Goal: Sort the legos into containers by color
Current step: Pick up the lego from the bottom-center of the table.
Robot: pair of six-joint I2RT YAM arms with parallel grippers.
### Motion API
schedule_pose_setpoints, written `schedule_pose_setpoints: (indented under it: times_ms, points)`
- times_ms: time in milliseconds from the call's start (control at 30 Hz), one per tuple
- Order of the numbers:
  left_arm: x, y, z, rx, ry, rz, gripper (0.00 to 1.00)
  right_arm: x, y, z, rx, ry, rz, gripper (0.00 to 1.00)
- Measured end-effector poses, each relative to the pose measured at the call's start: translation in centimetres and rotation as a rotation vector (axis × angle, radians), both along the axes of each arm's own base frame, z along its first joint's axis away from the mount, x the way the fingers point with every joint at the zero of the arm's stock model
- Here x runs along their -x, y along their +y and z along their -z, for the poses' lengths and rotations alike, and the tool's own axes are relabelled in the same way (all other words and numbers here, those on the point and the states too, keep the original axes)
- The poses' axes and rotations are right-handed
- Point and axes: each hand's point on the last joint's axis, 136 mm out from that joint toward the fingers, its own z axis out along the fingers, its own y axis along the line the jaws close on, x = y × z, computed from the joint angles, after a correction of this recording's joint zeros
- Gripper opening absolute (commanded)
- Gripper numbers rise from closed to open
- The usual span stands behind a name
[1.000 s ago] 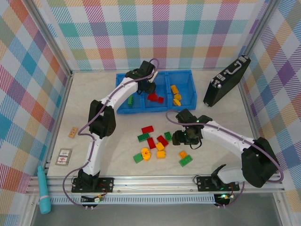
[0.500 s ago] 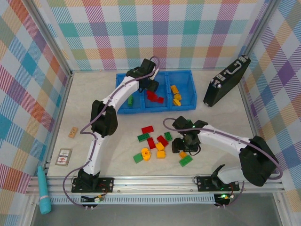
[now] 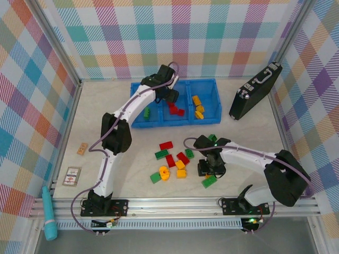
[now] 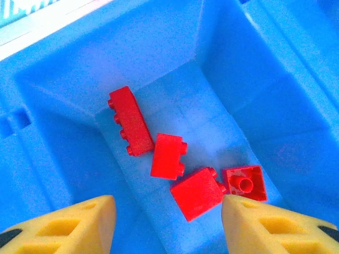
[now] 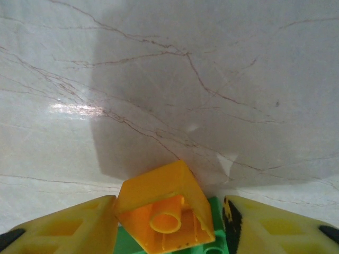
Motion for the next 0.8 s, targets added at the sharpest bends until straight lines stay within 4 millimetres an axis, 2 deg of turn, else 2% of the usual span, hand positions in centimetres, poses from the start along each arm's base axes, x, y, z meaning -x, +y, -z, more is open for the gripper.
schedule_pose_setpoints:
  times_ms: [67, 233, 333, 400, 467, 633, 800]
  points:
    - [0.3, 0.3, -1.4, 0.001, -0.018, 0.000, 0.55, 0.1, 0.1, 0.3, 0.005, 0.005, -0.005, 0.47]
    - [1.2, 1.0, -6.4, 0.024, -0.093, 0.001, 0.55, 0.0, 0.3, 0.4, 0.001, 0.001, -0.008, 0.36]
    - [2.3, 1.9, -8.5, 0.024, -0.119, -0.004, 0.55, -0.1, 0.5, 0.3, -0.003, -0.003, -0.007, 0.31]
    - [3.2, 2.6, -9.2, 0.016, -0.122, -0.010, 0.55, -0.1, 0.5, 0.3, -0.002, -0.005, -0.006, 0.30]
    - [4.6, 3.4, -9.3, 0.005, -0.108, -0.012, 0.56, -0.1, 0.5, 0.3, -0.004, -0.005, -0.006, 0.29]
    - [9.7, 6.8, -8.0, -0.061, -0.031, -0.030, 0.56, -0.6, 0.9, -0.7, -0.001, -0.004, -0.018, 0.29]
    - [15.1, 10.1, -7.6, -0.081, 0.014, -0.062, 0.57, -4.8, 2.6, -4.4, -0.076, -0.104, -0.011, 0.29]
